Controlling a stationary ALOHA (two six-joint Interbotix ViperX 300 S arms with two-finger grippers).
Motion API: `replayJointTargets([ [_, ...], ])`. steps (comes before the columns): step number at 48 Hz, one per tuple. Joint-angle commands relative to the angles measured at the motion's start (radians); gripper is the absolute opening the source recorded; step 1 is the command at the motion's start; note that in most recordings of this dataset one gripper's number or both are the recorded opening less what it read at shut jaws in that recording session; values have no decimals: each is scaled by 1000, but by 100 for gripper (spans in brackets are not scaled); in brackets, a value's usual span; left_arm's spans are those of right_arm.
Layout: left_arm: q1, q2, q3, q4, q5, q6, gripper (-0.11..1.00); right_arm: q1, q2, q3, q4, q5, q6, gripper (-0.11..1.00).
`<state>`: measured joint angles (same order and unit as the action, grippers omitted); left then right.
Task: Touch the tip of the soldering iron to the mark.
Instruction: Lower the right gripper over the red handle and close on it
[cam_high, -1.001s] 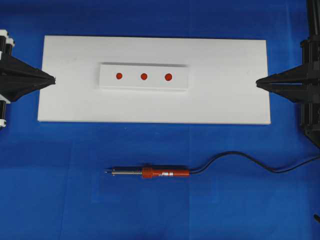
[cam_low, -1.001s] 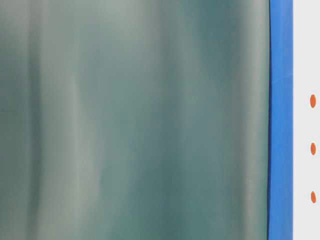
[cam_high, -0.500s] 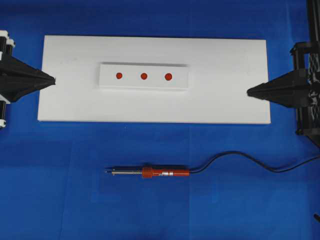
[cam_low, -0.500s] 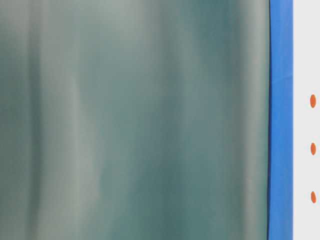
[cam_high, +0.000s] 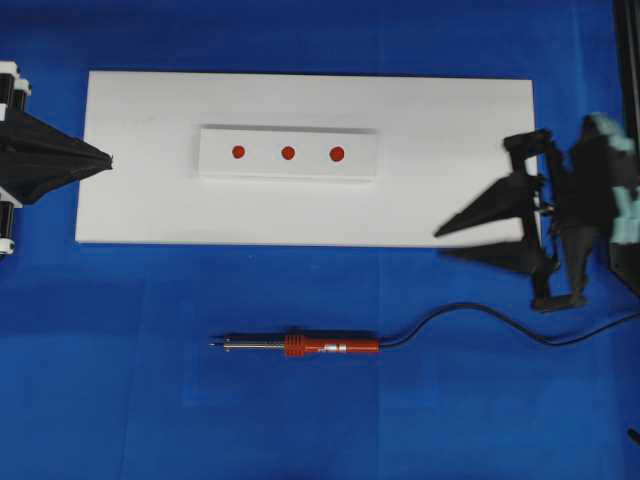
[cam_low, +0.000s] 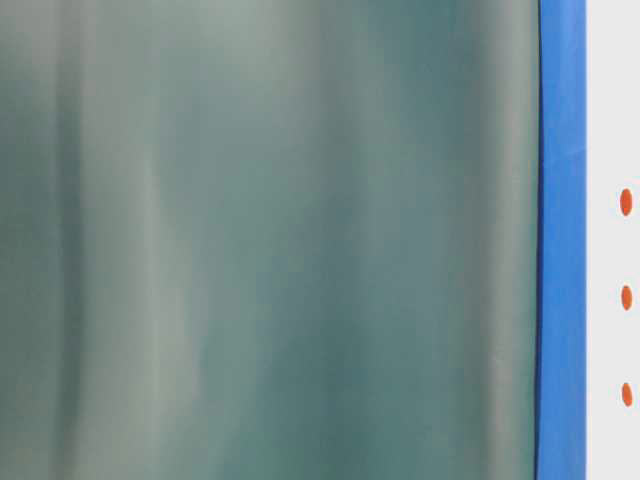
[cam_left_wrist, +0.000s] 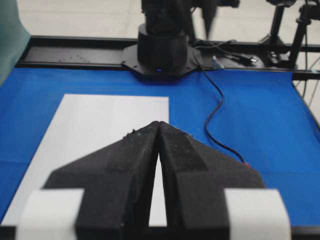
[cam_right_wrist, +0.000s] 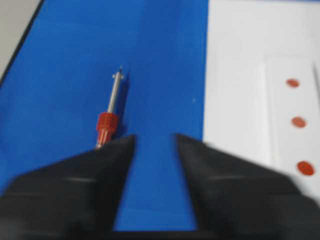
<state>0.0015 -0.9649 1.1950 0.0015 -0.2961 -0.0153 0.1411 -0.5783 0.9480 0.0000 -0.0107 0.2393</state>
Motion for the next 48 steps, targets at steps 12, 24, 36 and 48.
replayJointTargets([
  [12,3,3,-8,0,-11,2,2,54,250,-133,3,-49,97,89],
  [24,3,0,-6,-2,-12,2,2,106,471,-233,61,-127,101,86],
  [36,5,0,-5,0,-12,2,2,150,634,-333,130,-133,101,86],
  [48,3,0,5,0,-20,0,2,176,762,-354,218,-235,101,85],
])
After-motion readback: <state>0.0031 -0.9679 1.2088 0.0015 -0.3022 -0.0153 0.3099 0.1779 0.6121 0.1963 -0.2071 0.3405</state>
